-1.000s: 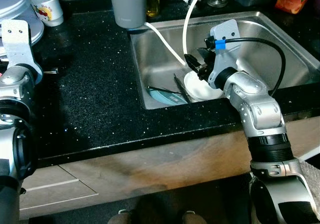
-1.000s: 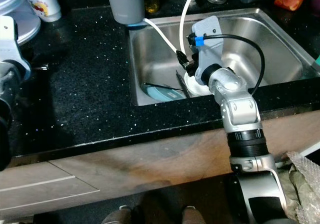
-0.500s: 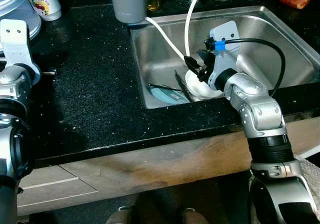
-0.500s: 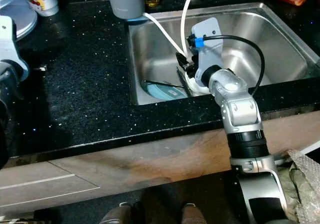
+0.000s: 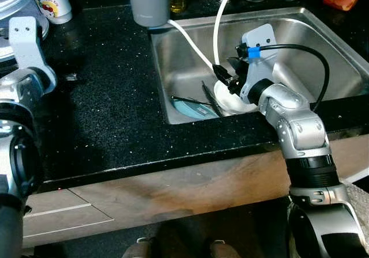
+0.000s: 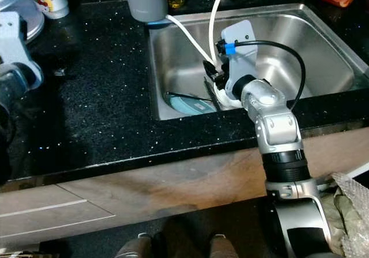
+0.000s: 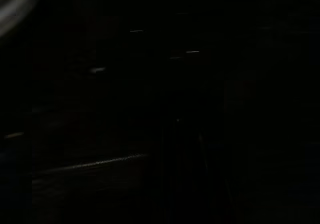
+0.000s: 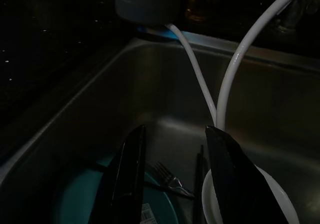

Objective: Kitchen organization

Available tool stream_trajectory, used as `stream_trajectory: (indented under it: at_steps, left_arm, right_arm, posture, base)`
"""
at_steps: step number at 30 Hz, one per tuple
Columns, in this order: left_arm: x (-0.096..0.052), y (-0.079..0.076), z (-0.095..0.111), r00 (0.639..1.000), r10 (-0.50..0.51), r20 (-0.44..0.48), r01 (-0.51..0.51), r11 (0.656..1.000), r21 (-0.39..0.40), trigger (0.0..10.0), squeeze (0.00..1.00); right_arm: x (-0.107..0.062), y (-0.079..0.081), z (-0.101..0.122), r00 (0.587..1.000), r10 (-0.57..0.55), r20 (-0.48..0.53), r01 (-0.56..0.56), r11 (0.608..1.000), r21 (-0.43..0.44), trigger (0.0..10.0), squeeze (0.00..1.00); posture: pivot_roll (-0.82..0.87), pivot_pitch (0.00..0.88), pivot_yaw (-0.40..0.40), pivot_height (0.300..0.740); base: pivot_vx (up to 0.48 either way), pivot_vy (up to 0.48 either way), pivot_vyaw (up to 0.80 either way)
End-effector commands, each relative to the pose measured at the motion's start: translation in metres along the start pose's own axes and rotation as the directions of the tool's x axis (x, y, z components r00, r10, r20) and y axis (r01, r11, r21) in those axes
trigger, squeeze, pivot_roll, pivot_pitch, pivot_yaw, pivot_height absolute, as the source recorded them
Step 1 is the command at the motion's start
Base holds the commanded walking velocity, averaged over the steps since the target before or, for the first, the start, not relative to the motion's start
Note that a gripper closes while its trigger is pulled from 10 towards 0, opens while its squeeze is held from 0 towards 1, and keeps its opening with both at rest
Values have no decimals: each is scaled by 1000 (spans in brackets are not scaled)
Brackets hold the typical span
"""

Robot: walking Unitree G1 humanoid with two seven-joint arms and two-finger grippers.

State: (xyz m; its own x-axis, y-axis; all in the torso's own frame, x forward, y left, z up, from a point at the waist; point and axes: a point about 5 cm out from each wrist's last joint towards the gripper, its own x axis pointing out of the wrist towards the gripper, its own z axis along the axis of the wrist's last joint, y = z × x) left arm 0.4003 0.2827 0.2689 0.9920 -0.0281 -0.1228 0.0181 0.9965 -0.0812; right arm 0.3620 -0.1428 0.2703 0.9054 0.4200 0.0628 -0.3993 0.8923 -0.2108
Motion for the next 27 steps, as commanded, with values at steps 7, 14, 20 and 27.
stream_trajectory:
  at_steps: [7, 14, 20, 27]
  left_arm:
    - [12, -42, -11, 978, -200, -62, 199, 980, -29, 0, 0]
    - [20, -105, 3, 894, -447, -1, 445, 891, -85, 0, 0]
    - [18, -140, 16, 816, -577, 33, 577, 812, -88, 0, 0]
    - [15, -153, 28, 796, -597, 101, 598, 801, 20, 0, 0]
  right_arm:
    - [1, -3, 3, 1000, -4, 24, 4, 1000, 3, 10000, 0]
    - [3, -2, 4, 999, -11, 35, 10, 1000, 7, 10000, 0]
    - [4, -3, 6, 999, -17, 47, 17, 1000, 7, 10000, 0]
    - [4, -4, 7, 998, -23, 54, 22, 1000, 7, 10000, 0]
  posture:
    - [-28, 208, 25, 740]
    - [-13, 188, 32, 740]
    - [-7, 173, 32, 740]
    - [-6, 163, 36, 740]
  base:
    - [0, 0, 0]
    - [0, 0, 0]
    - [0, 0, 0]
    - [0, 0, 0]
